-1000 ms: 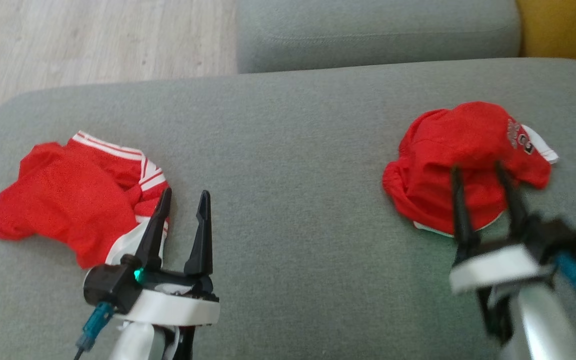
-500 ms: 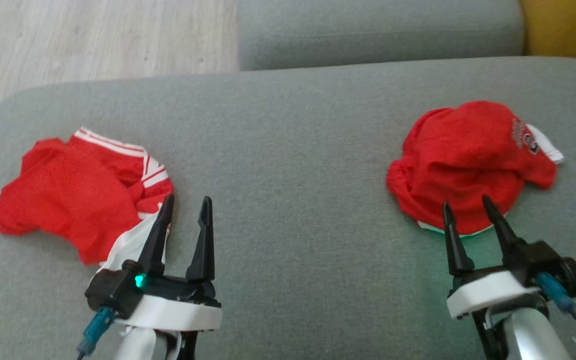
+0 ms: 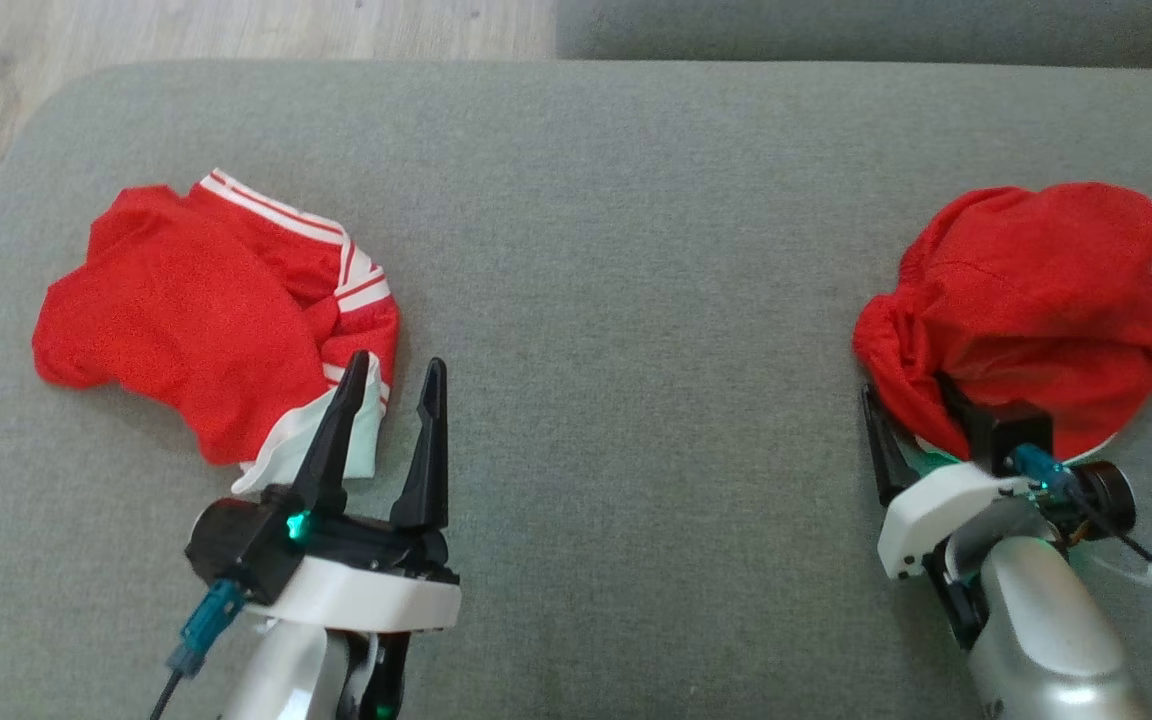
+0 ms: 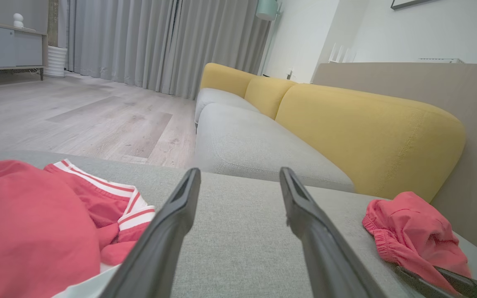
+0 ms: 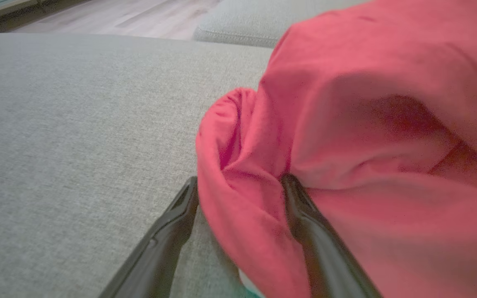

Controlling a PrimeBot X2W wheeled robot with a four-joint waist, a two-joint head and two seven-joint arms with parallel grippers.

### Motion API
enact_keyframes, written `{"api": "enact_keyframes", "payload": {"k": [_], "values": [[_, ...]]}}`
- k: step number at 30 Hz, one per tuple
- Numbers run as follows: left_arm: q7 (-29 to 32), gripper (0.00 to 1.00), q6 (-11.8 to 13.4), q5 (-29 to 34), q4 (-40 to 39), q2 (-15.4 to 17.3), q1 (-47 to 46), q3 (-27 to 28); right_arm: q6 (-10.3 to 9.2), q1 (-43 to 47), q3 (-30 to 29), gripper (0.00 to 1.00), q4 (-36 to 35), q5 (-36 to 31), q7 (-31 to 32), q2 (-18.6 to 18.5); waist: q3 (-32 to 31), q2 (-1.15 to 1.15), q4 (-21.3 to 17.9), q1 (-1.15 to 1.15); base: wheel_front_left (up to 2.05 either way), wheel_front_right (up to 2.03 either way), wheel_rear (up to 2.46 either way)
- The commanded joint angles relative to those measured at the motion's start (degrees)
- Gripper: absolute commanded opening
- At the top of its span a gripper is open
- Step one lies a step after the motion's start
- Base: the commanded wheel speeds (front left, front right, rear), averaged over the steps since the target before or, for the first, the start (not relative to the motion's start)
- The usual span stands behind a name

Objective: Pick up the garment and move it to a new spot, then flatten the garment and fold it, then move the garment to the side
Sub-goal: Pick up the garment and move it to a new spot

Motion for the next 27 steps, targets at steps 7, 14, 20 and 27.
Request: {"api": "enact_keyframes", "payload": {"k": [7, 14, 20, 27], "values": [[-0.3, 1.0, -0.2, -0.3, -1.4, 0.0, -2.4, 1.4, -0.04, -7.0, 2.1, 0.0, 6.9, 4.6, -2.5, -0.1, 1.2, 0.0, 0.7, -0.01, 0.0, 0.0, 0.0], [-0.3, 1.0, -0.3, 0.0, -0.7, 0.0, -2.2, 1.7, -0.04, -8.5, 14.5, 0.0, -2.7, 14.4, -4.4, -0.1, -0.3, 0.0, 0.0, -0.01, 0.0, 0.0, 0.0], [-0.3, 1.0, -0.3, -0.4, -0.6, 0.0, -1.3, 0.9, -0.04, -6.3, 28.0, 0.0, -10.3, 19.2, -4.4, -0.1, -2.1, 0.0, 0.1, -0.01, 0.0, 0.0, 0.0], [-0.3, 1.0, -0.3, -0.7, -0.7, 0.0, -0.3, 0.8, -0.04, -7.9, 38.2, 1.0, -3.5, 22.3, -3.6, 0.0, -3.3, 0.0, 0.5, -0.01, 0.0, 0.0, 0.0]]}}
